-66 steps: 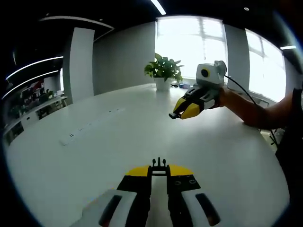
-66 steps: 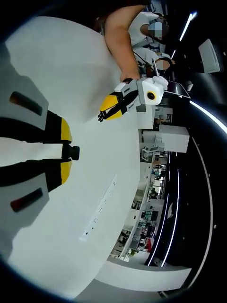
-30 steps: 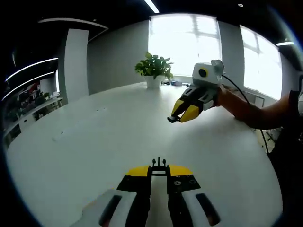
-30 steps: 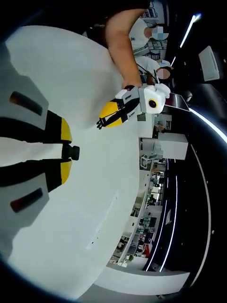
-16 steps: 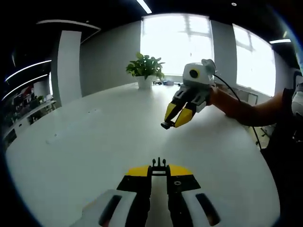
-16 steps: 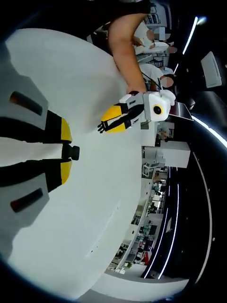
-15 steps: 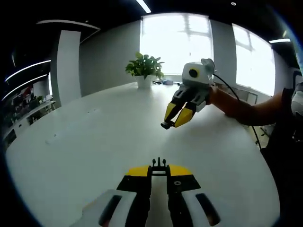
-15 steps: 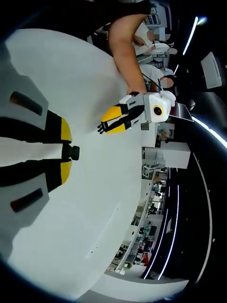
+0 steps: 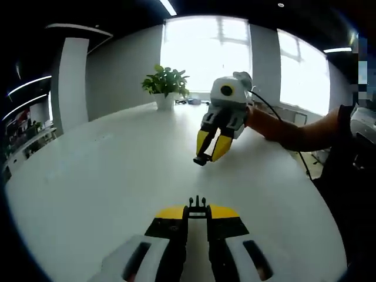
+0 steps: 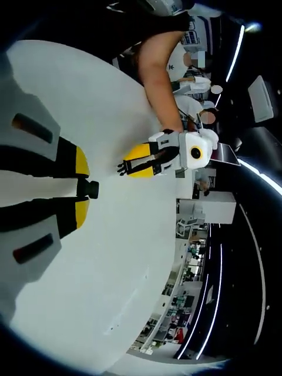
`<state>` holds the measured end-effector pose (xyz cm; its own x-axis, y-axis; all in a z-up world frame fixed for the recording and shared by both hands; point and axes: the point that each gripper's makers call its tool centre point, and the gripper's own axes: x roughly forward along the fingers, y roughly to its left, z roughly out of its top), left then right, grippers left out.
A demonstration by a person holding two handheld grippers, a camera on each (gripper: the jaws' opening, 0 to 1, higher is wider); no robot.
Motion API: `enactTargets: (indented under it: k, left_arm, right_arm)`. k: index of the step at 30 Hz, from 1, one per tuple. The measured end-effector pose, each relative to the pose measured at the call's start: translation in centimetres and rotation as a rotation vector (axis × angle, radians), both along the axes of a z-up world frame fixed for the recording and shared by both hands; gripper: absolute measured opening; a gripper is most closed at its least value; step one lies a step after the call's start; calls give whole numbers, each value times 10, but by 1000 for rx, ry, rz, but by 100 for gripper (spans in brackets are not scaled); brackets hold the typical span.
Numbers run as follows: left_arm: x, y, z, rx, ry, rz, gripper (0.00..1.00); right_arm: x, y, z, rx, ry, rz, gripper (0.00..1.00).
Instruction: Snap the two parts of the plastic buckle together until the buckle closes and remains connected.
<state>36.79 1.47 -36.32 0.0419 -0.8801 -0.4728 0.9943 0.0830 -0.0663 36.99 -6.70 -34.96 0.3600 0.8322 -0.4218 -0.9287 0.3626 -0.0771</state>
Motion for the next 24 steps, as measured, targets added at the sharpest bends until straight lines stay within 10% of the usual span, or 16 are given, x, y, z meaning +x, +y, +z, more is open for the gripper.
enactTargets:
  k: [24]
  left_arm:
    - [-22,-5,-8,-4,6,-116,10]
  right_arm:
    - [-27,13,-10,-16,27,148,10]
